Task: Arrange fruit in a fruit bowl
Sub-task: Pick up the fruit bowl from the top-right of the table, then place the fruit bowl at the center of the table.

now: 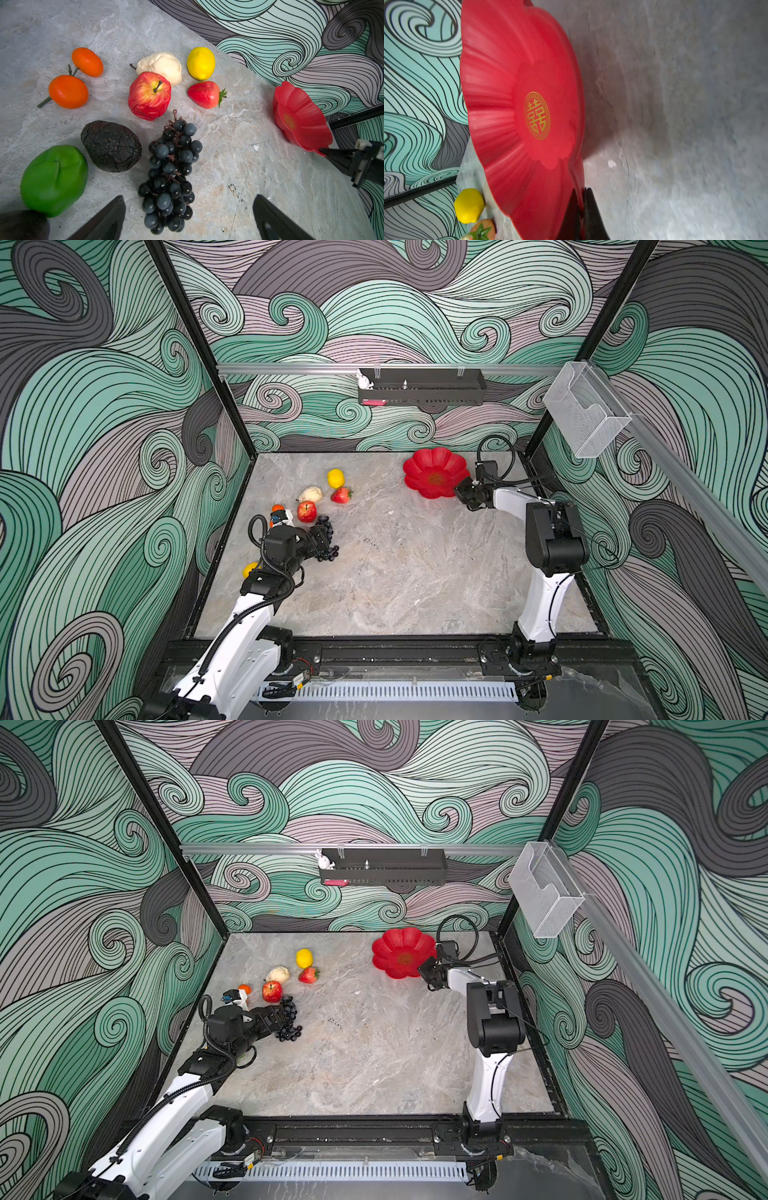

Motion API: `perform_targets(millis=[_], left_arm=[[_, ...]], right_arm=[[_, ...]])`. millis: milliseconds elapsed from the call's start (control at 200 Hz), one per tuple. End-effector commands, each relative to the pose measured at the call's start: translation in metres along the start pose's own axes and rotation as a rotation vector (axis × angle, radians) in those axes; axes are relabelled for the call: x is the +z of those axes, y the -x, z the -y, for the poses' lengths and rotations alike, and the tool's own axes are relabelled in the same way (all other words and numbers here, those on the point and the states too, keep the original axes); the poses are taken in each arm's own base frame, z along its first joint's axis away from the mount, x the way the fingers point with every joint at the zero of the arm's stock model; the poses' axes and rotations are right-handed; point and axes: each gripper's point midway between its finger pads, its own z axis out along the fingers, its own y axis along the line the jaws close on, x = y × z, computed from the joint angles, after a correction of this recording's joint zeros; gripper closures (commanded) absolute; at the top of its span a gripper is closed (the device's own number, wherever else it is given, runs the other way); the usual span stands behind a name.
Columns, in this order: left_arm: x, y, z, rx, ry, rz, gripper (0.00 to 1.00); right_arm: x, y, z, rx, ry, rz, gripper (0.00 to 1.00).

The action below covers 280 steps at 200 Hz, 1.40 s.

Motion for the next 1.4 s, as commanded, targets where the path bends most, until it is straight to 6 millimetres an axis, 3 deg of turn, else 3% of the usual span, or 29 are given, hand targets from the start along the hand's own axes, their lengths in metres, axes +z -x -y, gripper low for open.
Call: perform_targets(millis=[0,280,515,730,906,1151,1291,1396], left_arm=[[-0.001,0.006,-0.001,0.017,0.016,0.022,0.03],[0.000,0.006,-0.001,0.016,0.020,0.023,0.03],[0.001,0.005,-0.002,0.014,0.024,0.018,0.03],[0.005,0.003,0.001,0.012,0.011,-0.006,0.02],[0.008,-0.001,0.003,0.017,0.006,-0.030,0.03],[0.010,-0.001,0.006,0.022,-0.008,-0.039,0.03],[0.011,-0.002,0.006,0.023,-0.006,-0.045,0.03],[0.012,-0.002,0.006,0.023,-0.005,-0.047,0.03]], right_arm=[[-0.016,-0.027,-0.003,-0.067,0.032,-0.052,1.00],[-0.065,-0.104,0.011,-0.209,0.062,-0.237,1.00],[-0.115,-0.154,0.016,-0.360,0.062,-0.373,1.00],[-0.141,-0.192,0.018,-0.417,0.101,-0.447,1.00],[-0.143,-0.212,0.018,-0.451,0.104,-0.482,1.00],[-0.128,-0.213,0.019,-0.453,0.089,-0.487,0.99],[-0.121,-0.215,0.020,-0.469,0.067,-0.487,0.92],[-0.119,-0.213,0.020,-0.471,0.060,-0.481,0.80]])
